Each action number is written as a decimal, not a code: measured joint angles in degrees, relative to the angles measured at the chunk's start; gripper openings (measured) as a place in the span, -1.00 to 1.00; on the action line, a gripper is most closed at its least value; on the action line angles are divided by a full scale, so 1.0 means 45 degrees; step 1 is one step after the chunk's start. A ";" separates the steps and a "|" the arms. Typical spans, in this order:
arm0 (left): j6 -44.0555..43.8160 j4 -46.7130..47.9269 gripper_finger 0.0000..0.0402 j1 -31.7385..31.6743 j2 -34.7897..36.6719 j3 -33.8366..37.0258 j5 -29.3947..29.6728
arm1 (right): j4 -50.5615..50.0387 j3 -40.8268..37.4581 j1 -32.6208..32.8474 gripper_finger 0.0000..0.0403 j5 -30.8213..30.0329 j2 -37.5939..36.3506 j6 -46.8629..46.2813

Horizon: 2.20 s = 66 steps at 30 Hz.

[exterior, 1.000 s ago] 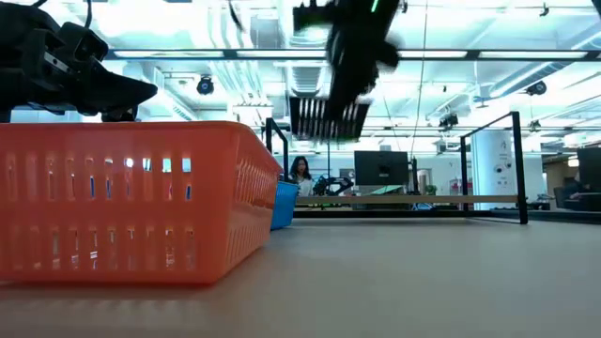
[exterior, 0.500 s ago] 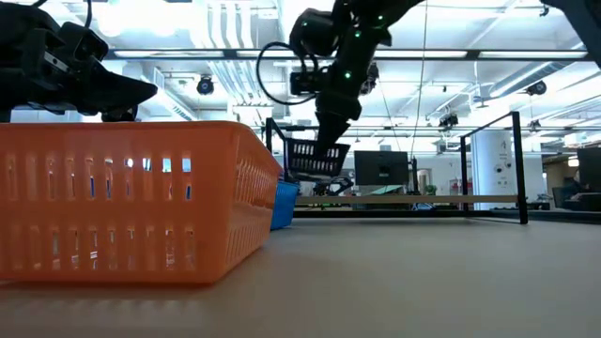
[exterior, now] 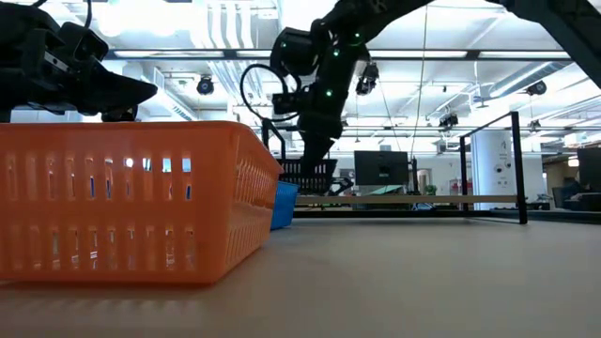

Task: Stack baskets on shelf by color
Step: Put the middle left black basket on the shelf

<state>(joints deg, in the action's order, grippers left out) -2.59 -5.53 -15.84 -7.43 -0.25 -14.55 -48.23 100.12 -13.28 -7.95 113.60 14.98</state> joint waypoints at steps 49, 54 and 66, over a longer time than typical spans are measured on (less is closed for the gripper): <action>0.0000 0.0002 -1.00 -0.0005 -0.0007 0.0003 0.0000 | -0.1461 0.0087 -0.0277 -0.93 -0.1127 -0.0219 -0.0098; 0.0000 0.0002 -1.00 -0.0004 -0.0006 0.0004 0.0004 | -0.1452 0.0087 -0.0229 -0.93 -0.0647 -0.0219 0.0289; -0.0002 0.0002 -1.00 -0.0005 -0.0007 0.0000 0.0001 | -0.1443 0.0087 -0.0160 -0.75 -0.0549 -0.0224 0.0518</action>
<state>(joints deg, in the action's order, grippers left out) -2.60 -5.52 -15.86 -7.46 -0.25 -14.54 -54.72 100.51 -14.00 -10.42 112.60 17.31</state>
